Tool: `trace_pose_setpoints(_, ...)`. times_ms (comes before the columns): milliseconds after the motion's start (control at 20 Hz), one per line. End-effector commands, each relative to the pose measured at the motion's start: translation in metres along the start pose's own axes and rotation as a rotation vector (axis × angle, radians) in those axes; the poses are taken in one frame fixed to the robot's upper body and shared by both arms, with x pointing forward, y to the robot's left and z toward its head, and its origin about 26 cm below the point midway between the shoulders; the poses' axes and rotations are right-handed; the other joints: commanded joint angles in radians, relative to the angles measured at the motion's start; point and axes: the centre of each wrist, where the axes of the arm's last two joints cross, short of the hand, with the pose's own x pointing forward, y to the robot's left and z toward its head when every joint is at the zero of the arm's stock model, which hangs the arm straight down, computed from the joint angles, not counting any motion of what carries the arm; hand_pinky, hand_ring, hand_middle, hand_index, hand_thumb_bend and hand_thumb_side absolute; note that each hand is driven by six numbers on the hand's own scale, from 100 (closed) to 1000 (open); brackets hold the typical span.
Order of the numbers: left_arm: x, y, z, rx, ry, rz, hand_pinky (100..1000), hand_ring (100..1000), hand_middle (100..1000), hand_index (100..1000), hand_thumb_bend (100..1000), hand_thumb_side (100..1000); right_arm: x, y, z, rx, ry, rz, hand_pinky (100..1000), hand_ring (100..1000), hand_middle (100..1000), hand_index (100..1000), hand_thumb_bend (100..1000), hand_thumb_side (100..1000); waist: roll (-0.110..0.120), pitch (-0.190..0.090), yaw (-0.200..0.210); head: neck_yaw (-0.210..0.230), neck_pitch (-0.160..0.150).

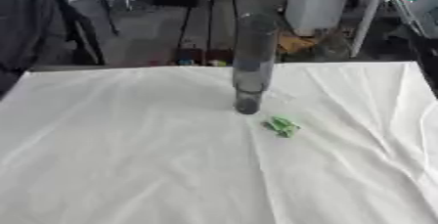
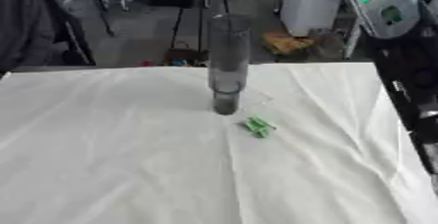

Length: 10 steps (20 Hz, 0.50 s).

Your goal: Arrange flowers into the vase.

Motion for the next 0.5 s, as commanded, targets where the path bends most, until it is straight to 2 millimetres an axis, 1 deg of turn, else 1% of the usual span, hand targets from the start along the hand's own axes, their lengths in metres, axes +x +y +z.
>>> trace_pose_setpoints(50,0.012,-0.004,-0.010,-0.008,-0.051,0.026,750,657,706,796,605,861,0.012,-0.002,-0.018,-0.102,-0.030,-0.059,100,100,100,235,100,702,0.007,-0.003,0.014,-0.024,-0.021)
trace_pose_setpoints(300,0.017,-0.012,-0.014,-0.024,-0.068,0.061,750,656,706,796,606,861,0.022,0.008,-0.028,-0.170,-0.046,-0.136,100,100,100,237,100,715,0.010,0.009,0.059,-0.057,-0.038)
trace_pose_setpoints(500,0.019,-0.014,-0.015,-0.026,-0.074,0.071,750,657,706,796,606,861,0.027,0.015,-0.030,-0.188,-0.054,-0.169,100,100,100,237,100,722,0.014,0.014,0.075,-0.071,-0.042)
